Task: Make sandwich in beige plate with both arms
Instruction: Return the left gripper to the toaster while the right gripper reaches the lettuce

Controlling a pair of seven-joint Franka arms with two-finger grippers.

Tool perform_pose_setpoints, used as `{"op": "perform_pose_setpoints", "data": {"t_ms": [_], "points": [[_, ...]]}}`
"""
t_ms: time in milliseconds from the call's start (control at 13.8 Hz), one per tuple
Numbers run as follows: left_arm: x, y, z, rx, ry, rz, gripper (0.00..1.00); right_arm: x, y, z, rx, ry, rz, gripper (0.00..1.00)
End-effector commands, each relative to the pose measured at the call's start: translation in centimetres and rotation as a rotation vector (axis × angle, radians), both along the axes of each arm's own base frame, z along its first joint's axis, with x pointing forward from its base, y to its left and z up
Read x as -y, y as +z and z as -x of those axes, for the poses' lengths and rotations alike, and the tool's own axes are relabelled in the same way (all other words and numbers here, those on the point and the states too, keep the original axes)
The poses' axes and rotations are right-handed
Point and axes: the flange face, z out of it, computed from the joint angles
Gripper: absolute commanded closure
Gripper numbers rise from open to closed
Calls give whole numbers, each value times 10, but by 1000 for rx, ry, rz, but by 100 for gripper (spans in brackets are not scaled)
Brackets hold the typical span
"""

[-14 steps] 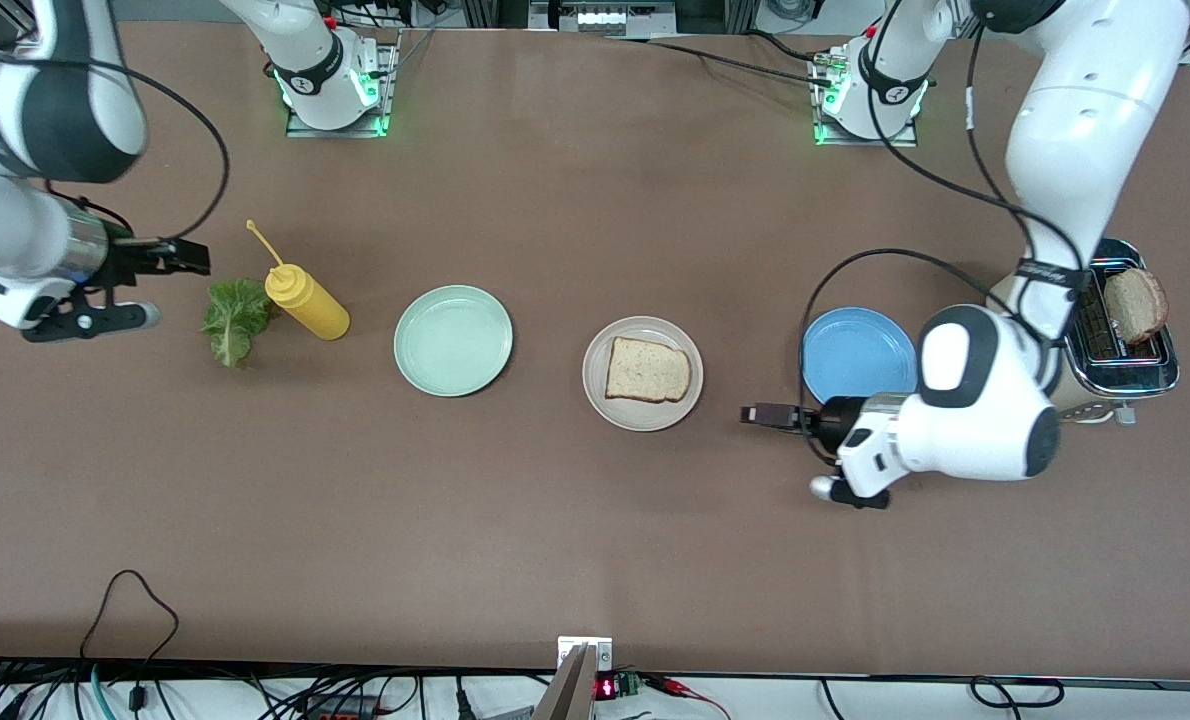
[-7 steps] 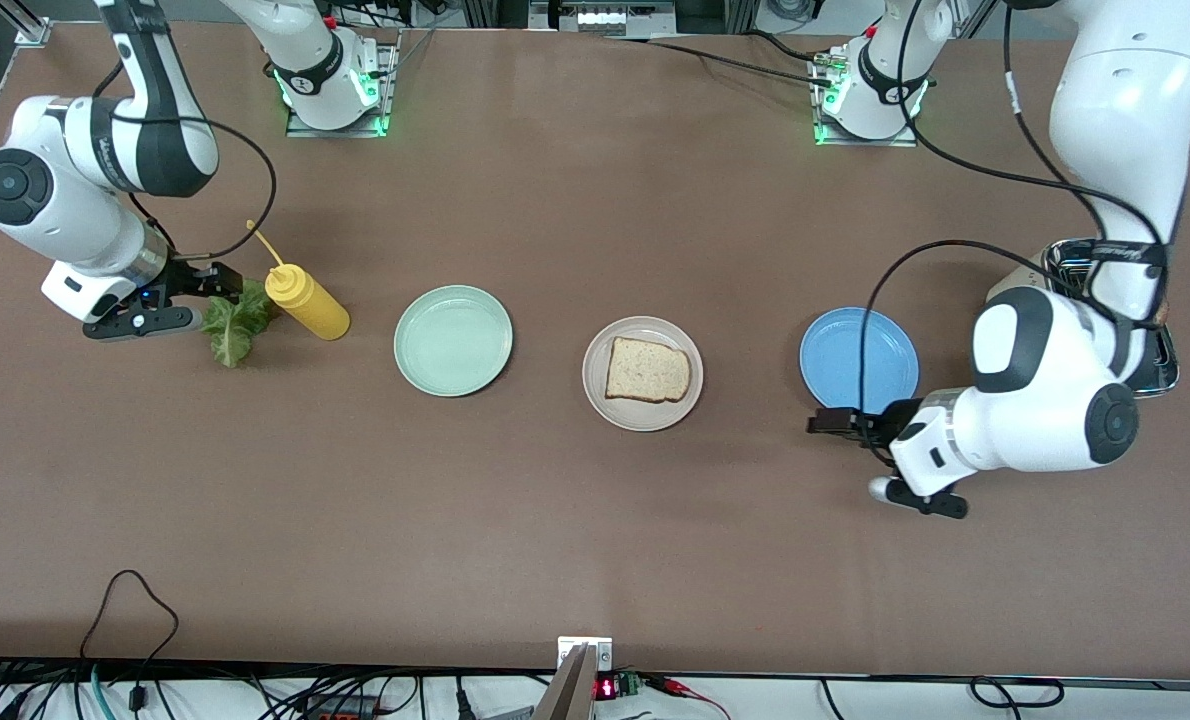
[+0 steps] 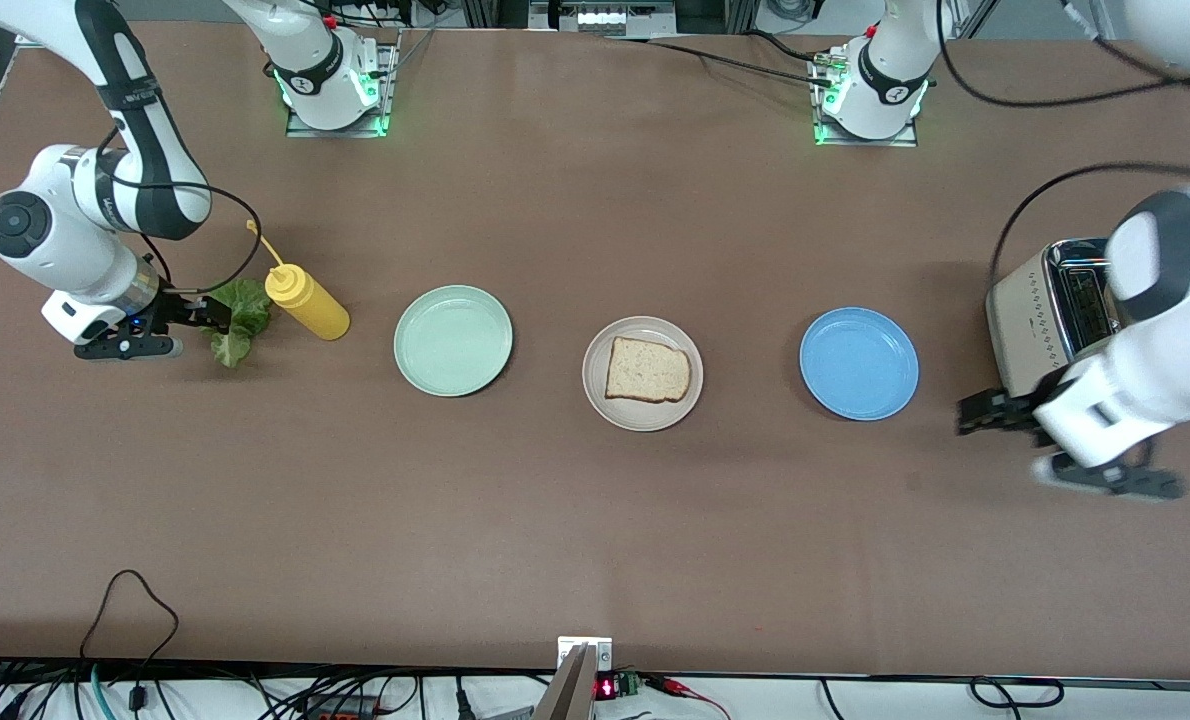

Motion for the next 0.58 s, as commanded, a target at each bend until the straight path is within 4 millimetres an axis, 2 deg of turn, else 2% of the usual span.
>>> {"op": "perform_pose_setpoints", "data": {"t_ms": [0, 72, 217, 361, 506], "points": [[-14, 59, 39, -12, 49, -37, 0, 0, -11, -3, 29, 12, 0, 0], [-17, 76, 57, -52, 85, -37, 0, 0, -21, -4, 36, 12, -4, 0], [-20, 109, 80, -46, 124, -53, 0, 3, -28, -5, 43, 7, -7, 0], [-15, 112, 100, -61, 132, -48, 0, 3, -41, -5, 48, 8, -11, 0], [-19, 105, 115, -79, 170, 10, 0, 1, -58, -4, 36, 12, -17, 0]]}}
